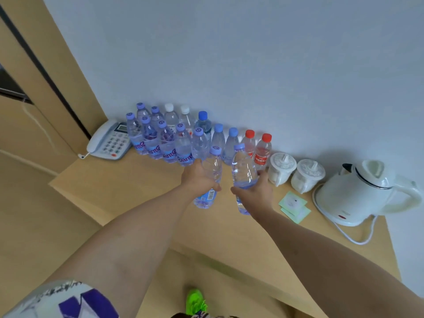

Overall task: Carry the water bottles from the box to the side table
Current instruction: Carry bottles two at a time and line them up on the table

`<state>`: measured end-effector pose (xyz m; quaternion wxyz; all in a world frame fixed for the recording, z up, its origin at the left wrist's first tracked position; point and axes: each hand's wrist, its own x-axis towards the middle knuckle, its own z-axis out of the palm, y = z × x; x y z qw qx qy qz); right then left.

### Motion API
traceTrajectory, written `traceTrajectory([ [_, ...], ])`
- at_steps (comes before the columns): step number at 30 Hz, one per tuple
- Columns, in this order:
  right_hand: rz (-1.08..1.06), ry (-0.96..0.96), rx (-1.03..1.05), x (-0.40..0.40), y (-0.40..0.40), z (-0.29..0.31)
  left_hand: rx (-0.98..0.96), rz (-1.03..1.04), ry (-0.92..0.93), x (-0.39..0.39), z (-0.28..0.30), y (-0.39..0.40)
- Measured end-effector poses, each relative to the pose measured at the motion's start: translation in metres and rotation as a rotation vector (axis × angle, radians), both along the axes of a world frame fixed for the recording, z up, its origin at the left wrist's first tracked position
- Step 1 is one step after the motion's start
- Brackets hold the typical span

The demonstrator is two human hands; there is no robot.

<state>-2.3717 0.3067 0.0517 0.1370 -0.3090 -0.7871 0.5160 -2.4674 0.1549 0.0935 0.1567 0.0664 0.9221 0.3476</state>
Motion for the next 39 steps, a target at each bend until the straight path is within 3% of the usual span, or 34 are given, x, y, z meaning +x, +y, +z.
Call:
traceTrajectory([
  [8, -0.120, -0.060, -0.049, -0.049, 0.003, -0.013, -0.038, -0.094, -0.039, -0.063, -0.031, 0.019],
  [17, -0.061, -0.110, 0.028, -0.080, 0.023, -0.034, 0.071, -0.083, -0.061, -0.090, -0.056, 0.046],
  [30, 0.023, -0.142, 0.074, -0.081, 0.029, -0.046, 0.098, -0.170, -0.022, -0.095, -0.058, 0.058],
  [39, -0.125, -0.176, 0.058, -0.067, 0.018, -0.038, 0.006, -0.391, -0.070, -0.119, -0.030, 0.066],
])
